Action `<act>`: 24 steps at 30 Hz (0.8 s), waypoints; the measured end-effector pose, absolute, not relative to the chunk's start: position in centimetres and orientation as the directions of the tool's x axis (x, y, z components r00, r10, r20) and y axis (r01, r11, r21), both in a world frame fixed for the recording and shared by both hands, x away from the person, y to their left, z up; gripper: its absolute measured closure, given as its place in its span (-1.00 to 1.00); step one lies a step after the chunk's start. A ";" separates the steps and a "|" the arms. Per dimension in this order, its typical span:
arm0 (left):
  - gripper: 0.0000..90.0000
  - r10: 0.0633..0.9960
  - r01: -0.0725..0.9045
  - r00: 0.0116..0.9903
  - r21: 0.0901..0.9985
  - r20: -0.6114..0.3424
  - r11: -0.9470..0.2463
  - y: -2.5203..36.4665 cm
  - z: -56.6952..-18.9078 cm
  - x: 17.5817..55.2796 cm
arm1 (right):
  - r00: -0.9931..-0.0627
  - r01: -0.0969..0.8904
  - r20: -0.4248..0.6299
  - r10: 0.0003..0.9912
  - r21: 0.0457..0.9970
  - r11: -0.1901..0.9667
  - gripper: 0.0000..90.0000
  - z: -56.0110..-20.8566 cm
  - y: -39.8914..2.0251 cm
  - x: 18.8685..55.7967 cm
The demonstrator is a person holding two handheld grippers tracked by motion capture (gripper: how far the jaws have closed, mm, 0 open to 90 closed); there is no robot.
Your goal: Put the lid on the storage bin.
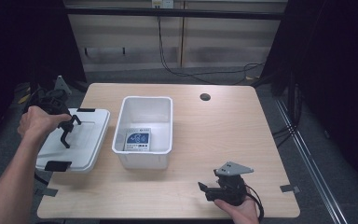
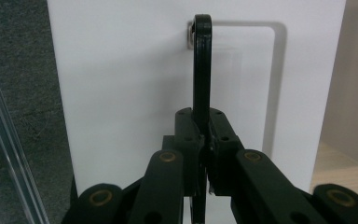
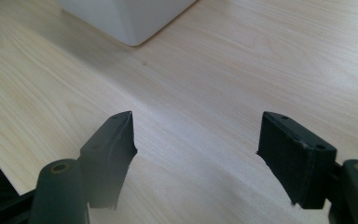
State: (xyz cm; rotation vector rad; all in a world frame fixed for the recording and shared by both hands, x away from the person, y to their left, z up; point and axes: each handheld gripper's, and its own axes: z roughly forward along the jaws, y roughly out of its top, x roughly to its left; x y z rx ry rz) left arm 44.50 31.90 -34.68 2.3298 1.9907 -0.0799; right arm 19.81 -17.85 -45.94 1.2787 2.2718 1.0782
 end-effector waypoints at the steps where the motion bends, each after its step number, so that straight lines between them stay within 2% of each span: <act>1: 0.89 0.984 0.988 0.154 0.025 -0.094 -0.152 32.0 -34.5 44.5 | -0.546 0.594 0.086 0.833 0.741 0.313 -0.41 -45.9 -17.8 19.8; 9: 0.89 0.983 0.988 0.156 0.039 -0.102 -0.153 32.0 -33.1 44.2 | -0.545 0.595 0.083 0.834 0.739 0.316 -0.41 -46.0 -17.9 19.8; 10: 0.89 0.984 0.988 0.146 0.063 -0.103 -0.140 31.9 -32.8 44.0 | -0.546 0.596 0.085 0.834 0.738 0.315 -0.41 -45.9 -17.8 19.8; 16: 0.89 0.981 0.986 0.163 0.035 -0.101 -0.161 32.0 -32.3 43.9 | -0.542 0.600 0.088 0.836 0.737 0.312 -0.41 -45.9 -17.9 19.8; 24: 0.89 0.981 0.986 0.162 0.043 -0.104 -0.158 31.7 -31.0 43.7 | -0.542 0.604 0.089 0.836 0.733 0.313 -0.41 -46.0 -17.8 19.9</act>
